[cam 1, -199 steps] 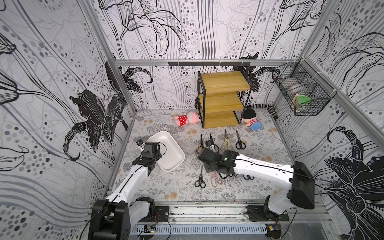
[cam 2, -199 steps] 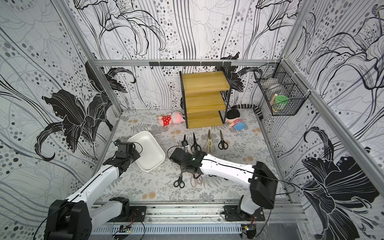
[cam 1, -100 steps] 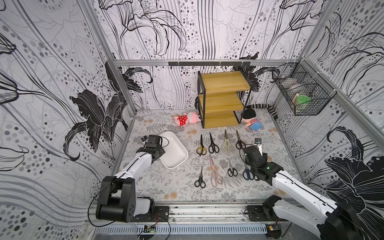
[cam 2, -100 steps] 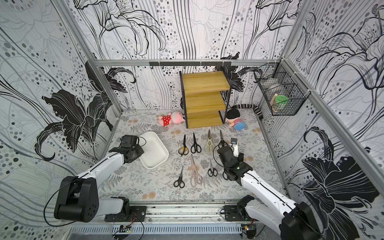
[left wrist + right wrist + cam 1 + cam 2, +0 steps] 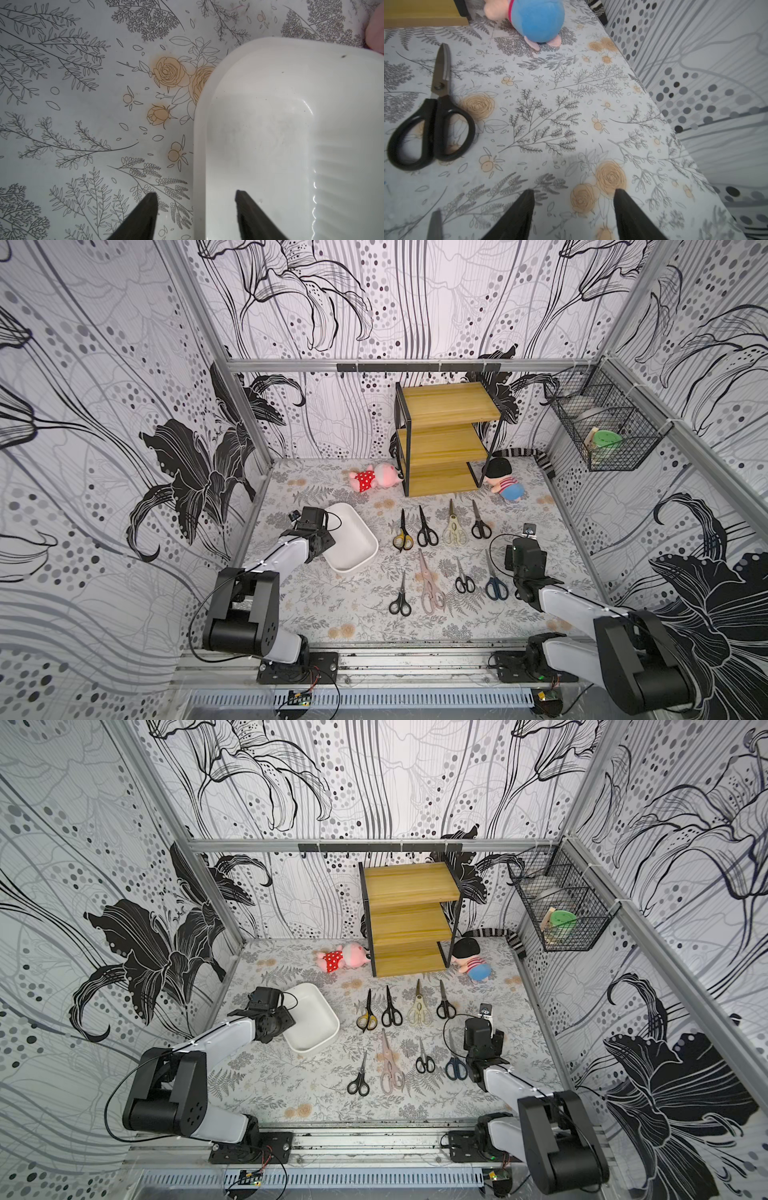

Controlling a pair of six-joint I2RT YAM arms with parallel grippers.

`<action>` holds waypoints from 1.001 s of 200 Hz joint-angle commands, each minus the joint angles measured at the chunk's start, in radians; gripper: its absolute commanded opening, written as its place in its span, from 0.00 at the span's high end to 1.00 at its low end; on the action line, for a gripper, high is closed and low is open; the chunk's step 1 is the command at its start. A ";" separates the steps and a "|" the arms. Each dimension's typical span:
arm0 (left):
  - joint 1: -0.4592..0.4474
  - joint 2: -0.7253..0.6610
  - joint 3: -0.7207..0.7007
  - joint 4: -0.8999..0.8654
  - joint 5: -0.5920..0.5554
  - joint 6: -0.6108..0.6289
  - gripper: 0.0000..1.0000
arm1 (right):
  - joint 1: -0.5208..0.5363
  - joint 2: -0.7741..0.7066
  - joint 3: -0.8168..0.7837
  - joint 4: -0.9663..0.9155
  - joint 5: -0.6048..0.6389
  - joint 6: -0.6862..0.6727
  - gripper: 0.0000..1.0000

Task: Take the scissors out of the storage box
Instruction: Place the storage box at the center of the board, then reset both arms

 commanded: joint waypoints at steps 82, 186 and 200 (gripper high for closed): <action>0.005 -0.395 -0.163 0.396 -0.145 0.411 0.03 | -0.105 0.223 0.010 0.595 -0.307 -0.138 0.30; 0.007 -0.293 -0.622 1.366 -0.160 0.535 0.02 | -0.131 0.263 -0.074 0.781 -0.347 -0.137 0.05; 0.006 -0.205 -0.589 1.436 -0.121 0.546 0.02 | -0.131 0.263 -0.074 0.781 -0.347 -0.135 0.05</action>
